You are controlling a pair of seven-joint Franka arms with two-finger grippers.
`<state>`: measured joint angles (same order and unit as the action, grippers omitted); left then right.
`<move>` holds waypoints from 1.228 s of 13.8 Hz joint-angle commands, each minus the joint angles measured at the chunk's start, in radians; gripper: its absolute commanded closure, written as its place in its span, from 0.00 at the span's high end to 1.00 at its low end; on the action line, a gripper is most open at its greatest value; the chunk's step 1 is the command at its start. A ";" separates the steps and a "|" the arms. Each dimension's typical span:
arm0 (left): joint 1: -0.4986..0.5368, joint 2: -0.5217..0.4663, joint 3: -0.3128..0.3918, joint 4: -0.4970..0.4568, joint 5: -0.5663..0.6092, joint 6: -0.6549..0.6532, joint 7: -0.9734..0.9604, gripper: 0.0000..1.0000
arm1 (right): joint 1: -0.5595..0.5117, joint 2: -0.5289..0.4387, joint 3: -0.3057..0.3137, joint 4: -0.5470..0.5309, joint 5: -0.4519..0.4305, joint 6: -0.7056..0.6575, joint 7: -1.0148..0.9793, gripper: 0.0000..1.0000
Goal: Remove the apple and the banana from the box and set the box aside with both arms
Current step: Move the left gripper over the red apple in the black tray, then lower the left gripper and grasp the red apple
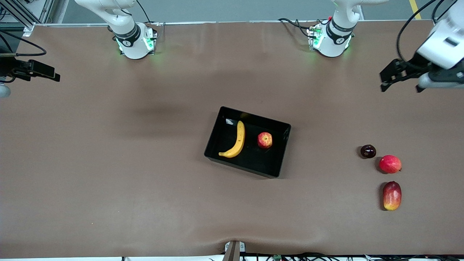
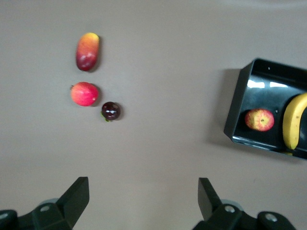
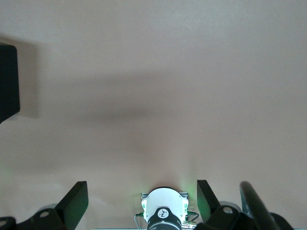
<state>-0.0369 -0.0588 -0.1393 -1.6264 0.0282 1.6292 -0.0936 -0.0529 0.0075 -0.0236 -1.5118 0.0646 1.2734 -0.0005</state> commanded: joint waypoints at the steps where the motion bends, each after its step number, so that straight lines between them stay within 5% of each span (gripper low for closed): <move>1: -0.014 0.094 -0.055 0.029 -0.014 0.021 -0.012 1.00 | -0.028 -0.001 0.013 -0.002 0.023 0.003 0.002 1.00; 6: -0.052 0.239 -0.198 0.010 -0.008 0.202 -0.319 1.00 | -0.027 0.026 0.013 0.005 0.027 -0.005 0.000 1.00; 11: -0.217 0.422 -0.206 -0.003 0.114 0.402 -0.601 1.00 | -0.027 0.029 0.013 0.005 0.027 -0.003 0.000 1.00; 17: -0.281 0.602 -0.207 -0.007 0.182 0.526 -0.782 1.00 | -0.027 0.029 0.013 0.005 0.029 0.000 0.002 1.00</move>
<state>-0.3067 0.5009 -0.3462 -1.6472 0.1786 2.1267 -0.8304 -0.0600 0.0370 -0.0229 -1.5130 0.0738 1.2749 -0.0005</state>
